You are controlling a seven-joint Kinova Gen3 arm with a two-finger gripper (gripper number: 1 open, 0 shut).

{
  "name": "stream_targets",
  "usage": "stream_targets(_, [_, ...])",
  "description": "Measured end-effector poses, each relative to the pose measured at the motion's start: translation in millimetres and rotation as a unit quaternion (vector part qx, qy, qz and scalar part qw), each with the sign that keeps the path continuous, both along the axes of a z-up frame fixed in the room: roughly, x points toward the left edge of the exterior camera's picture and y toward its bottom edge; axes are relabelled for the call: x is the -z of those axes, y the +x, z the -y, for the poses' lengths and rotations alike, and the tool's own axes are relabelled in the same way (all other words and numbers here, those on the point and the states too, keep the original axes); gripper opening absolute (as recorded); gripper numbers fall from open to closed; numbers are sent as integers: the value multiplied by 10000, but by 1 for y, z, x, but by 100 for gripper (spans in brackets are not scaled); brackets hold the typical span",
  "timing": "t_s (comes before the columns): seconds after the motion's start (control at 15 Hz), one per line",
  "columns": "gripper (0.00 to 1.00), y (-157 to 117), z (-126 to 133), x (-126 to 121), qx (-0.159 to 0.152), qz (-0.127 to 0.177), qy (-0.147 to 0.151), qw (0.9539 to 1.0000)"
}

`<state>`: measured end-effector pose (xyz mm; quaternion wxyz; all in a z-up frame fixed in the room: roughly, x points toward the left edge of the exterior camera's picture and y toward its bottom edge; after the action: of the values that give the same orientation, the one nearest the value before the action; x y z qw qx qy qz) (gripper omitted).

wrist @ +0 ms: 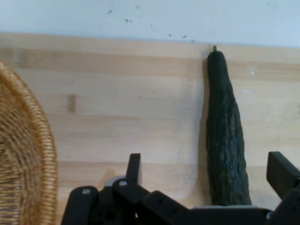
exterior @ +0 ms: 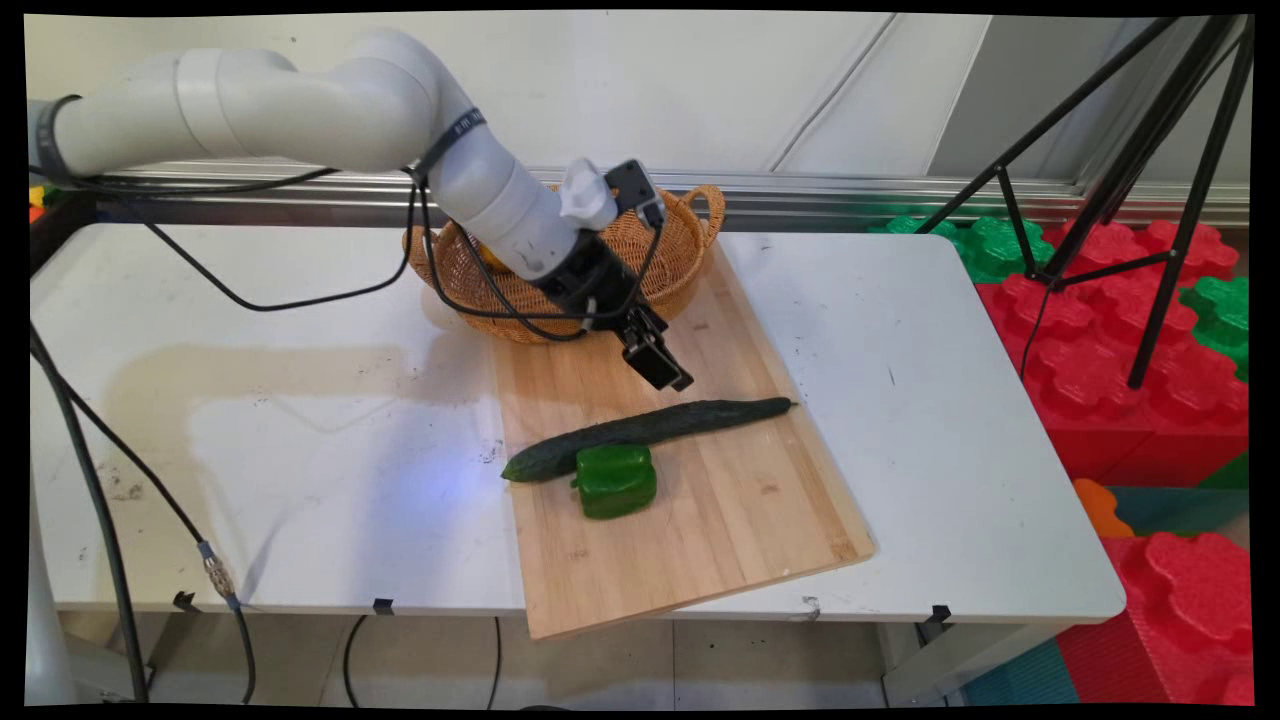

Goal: Pick up the potato from the vegetable basket

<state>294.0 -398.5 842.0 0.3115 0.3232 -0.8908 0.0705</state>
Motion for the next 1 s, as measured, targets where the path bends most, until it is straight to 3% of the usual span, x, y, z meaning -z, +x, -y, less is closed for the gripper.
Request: stream_targets(1.0, [100,79,-41,-86,-100,-86,-406,9991])
